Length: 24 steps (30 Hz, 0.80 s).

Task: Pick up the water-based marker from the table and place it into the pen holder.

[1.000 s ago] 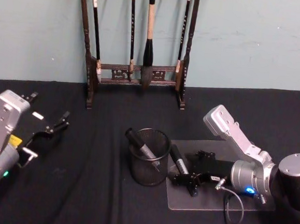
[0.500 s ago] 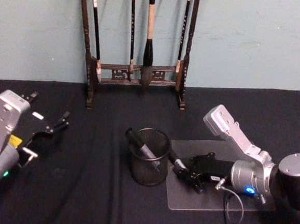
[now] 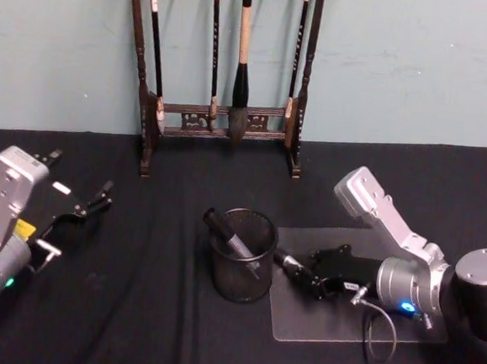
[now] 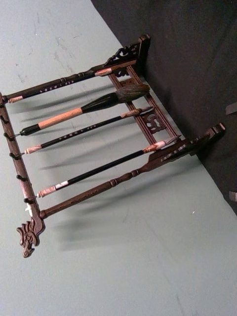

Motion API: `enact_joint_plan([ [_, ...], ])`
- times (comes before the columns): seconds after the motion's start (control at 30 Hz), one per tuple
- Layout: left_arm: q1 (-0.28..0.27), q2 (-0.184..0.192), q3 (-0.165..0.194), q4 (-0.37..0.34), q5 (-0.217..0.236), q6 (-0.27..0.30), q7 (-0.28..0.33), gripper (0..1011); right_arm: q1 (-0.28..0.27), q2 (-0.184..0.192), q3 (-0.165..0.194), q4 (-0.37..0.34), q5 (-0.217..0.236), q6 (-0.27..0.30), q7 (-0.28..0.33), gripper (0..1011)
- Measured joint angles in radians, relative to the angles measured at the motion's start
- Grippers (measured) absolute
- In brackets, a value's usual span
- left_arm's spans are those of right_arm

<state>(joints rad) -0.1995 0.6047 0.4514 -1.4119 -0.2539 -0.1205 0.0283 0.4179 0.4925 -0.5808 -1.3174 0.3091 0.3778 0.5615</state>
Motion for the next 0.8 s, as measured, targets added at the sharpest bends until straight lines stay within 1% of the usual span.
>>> enact_joint_plan([
  [0.07, 0.0, 0.0, 0.0, 0.0, 0.0, 0.0, 0.0, 1001, -0.003, -0.001, 0.011, -0.002, 0.007, -0.004, -0.007, 205],
  [0.13, 0.0, 0.0, 0.0, 0.0, 0.0, 0.0, 0.0, 1001, -0.004, -0.002, 0.014, -0.003, 0.008, -0.005, -0.009, 205],
  [0.2, 0.0, 0.0, 0.0, 0.0, 0.0, 0.0, 0.0, 1001, -0.006, -0.002, 0.029, -0.007, 0.014, -0.011, -0.019, 205],
  [0.27, 0.0, 0.0, 0.0, 0.0, 0.0, 0.0, 0.0, 1001, -0.006, -0.002, 0.036, -0.009, 0.016, -0.015, -0.024, 205],
  [0.37, 0.0, 0.0, 0.0, 0.0, 0.0, 0.0, 0.0, 1001, -0.011, -0.006, 0.065, -0.017, 0.031, -0.034, -0.042, 205],
  [0.4, 0.0, 0.0, 0.0, 0.0, 0.0, 0.0, 0.0, 1001, -0.014, -0.008, 0.079, -0.022, 0.041, -0.046, -0.049, 205],
  [0.43, 0.0, 0.0, 0.0, 0.0, 0.0, 0.0, 0.0, 1001, -0.014, -0.008, 0.079, -0.022, 0.041, -0.046, -0.049, 205],
  [0.47, 0.0, 0.0, 0.0, 0.0, 0.0, 0.0, 0.0, 1001, -0.016, -0.01, 0.087, -0.024, 0.046, -0.053, -0.051, 205],
  [0.5, 0.0, 0.0, 0.0, 0.0, 0.0, 0.0, 0.0, 1001, -0.021, -0.014, 0.104, -0.03, 0.061, -0.072, -0.055, 205],
  [0.53, 0.0, 0.0, 0.0, 0.0, 0.0, 0.0, 0.0, 1001, -0.021, -0.014, 0.104, -0.03, 0.061, -0.072, -0.055, 205],
  [0.57, 0.0, 0.0, 0.0, 0.0, 0.0, 0.0, 0.0, 1001, -0.028, -0.018, 0.125, -0.038, 0.081, -0.098, -0.06, 205],
  [0.63, 0.0, 0.0, 0.0, 0.0, 0.0, 0.0, 0.0, 1001, -0.035, -0.022, 0.149, -0.05, 0.103, -0.126, -0.067, 205],
  [0.7, 0.0, 0.0, 0.0, 0.0, 0.0, 0.0, 0.0, 1001, -0.039, -0.026, 0.163, -0.056, 0.116, -0.145, -0.07, 205],
  [0.73, 0.0, 0.0, 0.0, 0.0, 0.0, 0.0, 0.0, 1001, -0.043, -0.03, 0.175, -0.06, 0.13, -0.166, -0.071, 205],
  [0.77, 0.0, 0.0, 0.0, 0.0, 0.0, 0.0, 0.0, 1001, -0.043, -0.03, 0.175, -0.06, 0.13, -0.166, -0.071, 205],
  [0.8, 0.0, 0.0, 0.0, 0.0, 0.0, 0.0, 0.0, 1001, -0.045, -0.036, 0.188, -0.063, 0.146, -0.191, -0.071, 205],
])
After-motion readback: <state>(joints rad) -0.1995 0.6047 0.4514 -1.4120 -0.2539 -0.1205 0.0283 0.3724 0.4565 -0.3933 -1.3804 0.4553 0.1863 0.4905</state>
